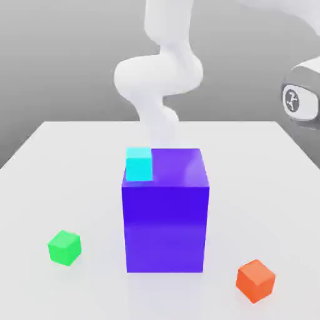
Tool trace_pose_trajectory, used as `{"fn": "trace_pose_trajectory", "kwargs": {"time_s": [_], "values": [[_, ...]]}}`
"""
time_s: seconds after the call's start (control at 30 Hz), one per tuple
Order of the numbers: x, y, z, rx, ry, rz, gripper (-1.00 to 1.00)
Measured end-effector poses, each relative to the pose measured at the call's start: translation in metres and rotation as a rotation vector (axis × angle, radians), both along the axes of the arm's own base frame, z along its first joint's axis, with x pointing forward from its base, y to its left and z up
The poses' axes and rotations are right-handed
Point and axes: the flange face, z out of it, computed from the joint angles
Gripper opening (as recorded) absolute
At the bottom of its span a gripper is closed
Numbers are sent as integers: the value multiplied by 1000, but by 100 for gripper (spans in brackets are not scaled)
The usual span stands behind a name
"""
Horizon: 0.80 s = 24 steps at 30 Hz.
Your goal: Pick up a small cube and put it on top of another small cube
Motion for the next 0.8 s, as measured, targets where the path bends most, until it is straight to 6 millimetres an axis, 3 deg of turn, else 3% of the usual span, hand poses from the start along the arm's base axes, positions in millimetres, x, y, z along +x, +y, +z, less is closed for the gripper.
{"fn": "trace_pose_trajectory", "kwargs": {"time_s": [0.13, 0.27, 0.3, 0.5, 0.63, 0.7, 0.8], "values": [[-19, 30, -59, -87, 15, 189, 0], [-23, 37, -125, -108, 18, 234, 0], [-23, 37, -134, -109, 18, 235, -100], [-24, 36, -139, -109, 21, 236, -100], [-23, 37, -91, -109, 20, 237, -100], [-12, 19, -71, -100, 19, 174, -100], [11, -28, -54, -86, 11, 57, -100]]}}
